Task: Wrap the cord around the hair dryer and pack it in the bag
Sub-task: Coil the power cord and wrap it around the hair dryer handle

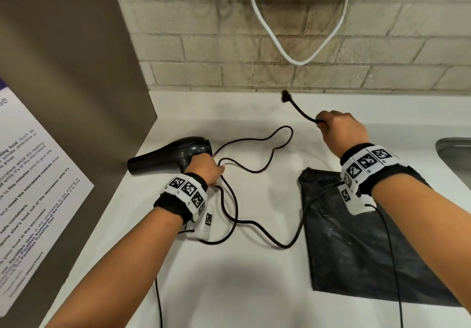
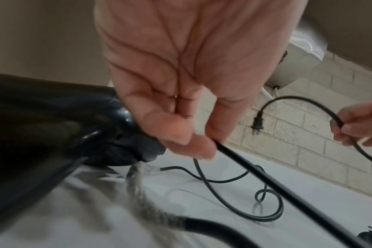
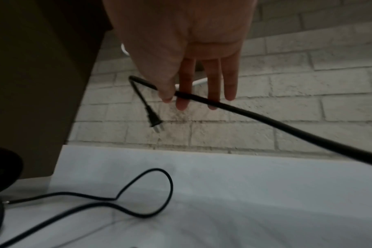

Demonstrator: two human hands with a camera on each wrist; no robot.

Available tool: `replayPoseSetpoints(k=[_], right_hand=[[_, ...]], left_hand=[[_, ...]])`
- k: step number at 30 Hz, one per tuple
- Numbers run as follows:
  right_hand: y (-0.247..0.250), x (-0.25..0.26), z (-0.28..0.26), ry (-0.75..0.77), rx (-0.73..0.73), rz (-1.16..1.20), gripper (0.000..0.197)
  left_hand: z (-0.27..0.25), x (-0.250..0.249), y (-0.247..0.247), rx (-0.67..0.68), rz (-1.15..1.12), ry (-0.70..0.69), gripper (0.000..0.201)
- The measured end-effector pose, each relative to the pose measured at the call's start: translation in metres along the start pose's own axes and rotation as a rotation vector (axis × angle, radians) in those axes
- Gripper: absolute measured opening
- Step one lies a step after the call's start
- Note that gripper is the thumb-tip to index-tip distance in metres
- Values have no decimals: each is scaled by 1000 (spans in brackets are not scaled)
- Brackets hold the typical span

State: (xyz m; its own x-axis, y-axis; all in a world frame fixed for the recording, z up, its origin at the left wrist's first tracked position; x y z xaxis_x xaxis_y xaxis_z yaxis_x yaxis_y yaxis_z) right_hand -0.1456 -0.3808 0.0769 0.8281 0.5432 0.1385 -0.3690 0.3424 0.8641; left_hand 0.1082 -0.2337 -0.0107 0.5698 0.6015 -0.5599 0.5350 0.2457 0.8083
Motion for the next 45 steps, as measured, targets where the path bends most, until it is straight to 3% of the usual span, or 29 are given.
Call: replayPoseSetpoints(k=[8, 12, 15, 19, 24, 27, 29, 32, 34, 36, 38, 43, 45], right_hand=[[-43, -20, -34, -293, 462, -63, 26], [-38, -5, -36, -195, 509, 7, 39], [-23, 20, -42, -77, 560, 115, 28], [-4, 46, -61, 28, 677, 191, 21], [-2, 51, -93, 121, 998, 55, 21], [-7, 47, -106, 63, 1136, 64, 32], [-5, 46, -106, -21, 1130, 144, 36], [1, 51, -103, -77, 1069, 256, 41], [5, 60, -103, -23, 1057, 285, 34], [6, 66, -102, 41, 1025, 284, 21], [7, 68, -97, 119, 928, 247, 21], [17, 64, -75, 129, 466, 363, 24], [19, 71, -76, 149, 415, 429, 24]], left_hand=[[-8, -1, 5, -50, 124, -99, 43], [-42, -12, 10, -106, 106, -306, 42], [-74, -21, -2, 106, -21, -513, 27], [-118, -22, -29, 517, 137, -642, 31], [-134, -15, -44, 669, 251, -622, 25], [-138, -9, -44, 756, 291, -592, 26], [-135, -11, -41, 704, 286, -642, 21], [-119, -24, -22, 408, -32, -674, 8], [-107, -30, -7, 217, -269, -623, 19], [-97, -33, 6, 55, -400, -567, 25], [-89, -34, 18, -81, -491, -519, 25], [-82, -40, 52, -192, -649, -483, 21], [-81, -45, 64, -156, -701, -489, 19]])
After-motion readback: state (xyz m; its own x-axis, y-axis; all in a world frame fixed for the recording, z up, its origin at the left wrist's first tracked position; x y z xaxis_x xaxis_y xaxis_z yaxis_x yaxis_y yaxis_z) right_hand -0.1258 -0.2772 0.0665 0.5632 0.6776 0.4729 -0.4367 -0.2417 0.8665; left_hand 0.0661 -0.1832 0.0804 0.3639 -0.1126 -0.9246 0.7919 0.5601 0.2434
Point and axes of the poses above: each hand's wrist, its own z-axis towards the middle knuckle, its own y-axis out of the back of the hand, x = y × z, the point moved 5 cm from there along z, towards the middle knuckle, and after that the axes turned 9 degrees about -x, right-handed, at the moved point
